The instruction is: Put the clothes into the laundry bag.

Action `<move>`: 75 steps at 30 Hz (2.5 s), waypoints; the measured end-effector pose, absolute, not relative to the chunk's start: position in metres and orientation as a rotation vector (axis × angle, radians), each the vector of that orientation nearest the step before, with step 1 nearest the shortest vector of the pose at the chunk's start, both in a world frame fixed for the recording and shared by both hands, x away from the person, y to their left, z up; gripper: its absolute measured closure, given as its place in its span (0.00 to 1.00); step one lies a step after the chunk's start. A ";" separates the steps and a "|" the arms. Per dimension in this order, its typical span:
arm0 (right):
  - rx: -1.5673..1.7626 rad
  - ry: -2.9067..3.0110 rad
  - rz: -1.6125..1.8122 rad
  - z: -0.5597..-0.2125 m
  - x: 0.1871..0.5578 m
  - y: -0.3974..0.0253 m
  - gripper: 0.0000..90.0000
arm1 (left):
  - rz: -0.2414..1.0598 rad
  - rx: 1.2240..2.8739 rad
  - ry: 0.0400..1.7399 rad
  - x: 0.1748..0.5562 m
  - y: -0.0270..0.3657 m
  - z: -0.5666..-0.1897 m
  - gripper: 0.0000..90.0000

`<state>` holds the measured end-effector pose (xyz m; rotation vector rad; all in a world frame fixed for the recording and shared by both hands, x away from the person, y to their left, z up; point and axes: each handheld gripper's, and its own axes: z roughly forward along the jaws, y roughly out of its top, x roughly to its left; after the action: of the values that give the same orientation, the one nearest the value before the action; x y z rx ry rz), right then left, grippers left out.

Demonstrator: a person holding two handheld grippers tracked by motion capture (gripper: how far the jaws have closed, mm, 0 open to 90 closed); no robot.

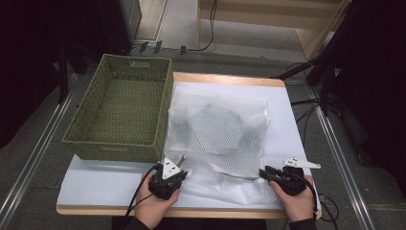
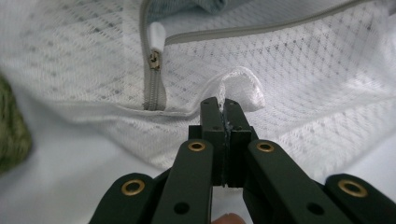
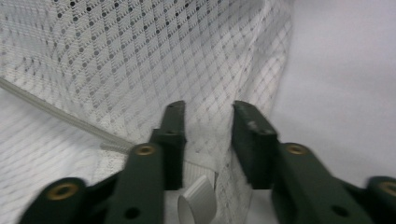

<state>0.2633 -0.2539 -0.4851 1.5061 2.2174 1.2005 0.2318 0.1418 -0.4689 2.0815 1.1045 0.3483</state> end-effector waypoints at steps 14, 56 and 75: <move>1.481 2.142 1.234 -0.472 0.261 -0.275 0.94 | 0.255 1.823 1.206 0.209 0.216 -0.452 0.68; 1.349 2.059 1.337 -0.473 0.247 -0.274 0.62 | 0.261 1.836 1.012 0.230 0.227 -0.465 0.53; 1.240 2.073 1.467 -0.469 0.243 -0.278 0.00 | 0.274 1.822 0.815 0.221 0.266 -0.451 0.00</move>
<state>0.2428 -0.2781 -0.4688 1.2396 2.0725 1.4665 0.2211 0.2664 -0.4512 1.8224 0.8153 0.2744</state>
